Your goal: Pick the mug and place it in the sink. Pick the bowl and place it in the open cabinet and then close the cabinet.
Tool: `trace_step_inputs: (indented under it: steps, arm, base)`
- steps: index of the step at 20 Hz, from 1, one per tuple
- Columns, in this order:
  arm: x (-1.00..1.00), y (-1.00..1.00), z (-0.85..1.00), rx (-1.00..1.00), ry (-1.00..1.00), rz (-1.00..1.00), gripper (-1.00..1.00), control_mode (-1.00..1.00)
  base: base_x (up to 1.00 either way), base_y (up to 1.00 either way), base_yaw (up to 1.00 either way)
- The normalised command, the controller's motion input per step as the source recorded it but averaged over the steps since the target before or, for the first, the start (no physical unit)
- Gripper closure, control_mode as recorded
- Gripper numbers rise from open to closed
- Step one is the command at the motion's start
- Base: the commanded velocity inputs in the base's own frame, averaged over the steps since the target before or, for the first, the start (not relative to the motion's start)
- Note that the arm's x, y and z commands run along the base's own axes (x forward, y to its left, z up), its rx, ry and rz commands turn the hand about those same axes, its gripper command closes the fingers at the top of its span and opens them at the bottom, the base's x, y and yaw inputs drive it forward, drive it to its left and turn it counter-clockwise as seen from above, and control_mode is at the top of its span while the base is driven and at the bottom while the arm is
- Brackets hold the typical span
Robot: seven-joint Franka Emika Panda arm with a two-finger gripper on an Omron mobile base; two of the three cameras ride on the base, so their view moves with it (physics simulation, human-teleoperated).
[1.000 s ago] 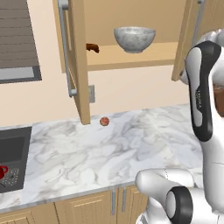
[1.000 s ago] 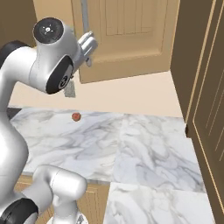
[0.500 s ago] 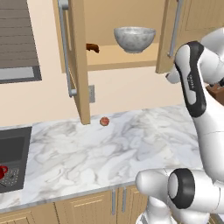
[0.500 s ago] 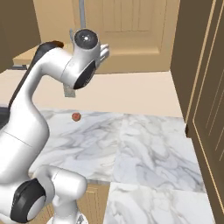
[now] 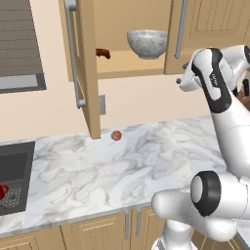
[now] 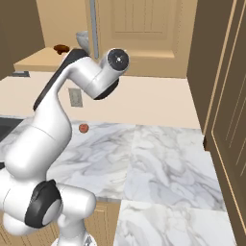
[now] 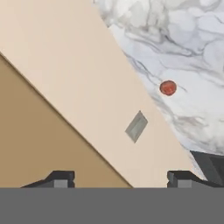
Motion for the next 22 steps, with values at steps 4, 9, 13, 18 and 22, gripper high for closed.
trace_step_inputs:
  steps: [4,9,13,18,22]
  arm:
    - [0.96,0.3,-0.17,0.0,-0.14,0.08,-1.0,-1.0]
    - [-0.76,0.42,0.24,-0.04,-0.11,0.0,-1.0,-1.0]
    - [-0.96,0.4,0.63,-0.01,0.12,0.0,-1.0,-1.0]
    - [-0.79,0.22,0.67,0.0,0.27,0.0,-1.0,-1.0]
    - [-0.96,-0.34,0.65,0.0,0.31,0.0,-1.0,-1.0]
  base:
    - [0.0,0.0,0.0]
    - [0.0,0.0,0.0]
    - [0.0,0.0,0.0]
    - [0.0,0.0,0.0]
    - [0.0,0.0,0.0]
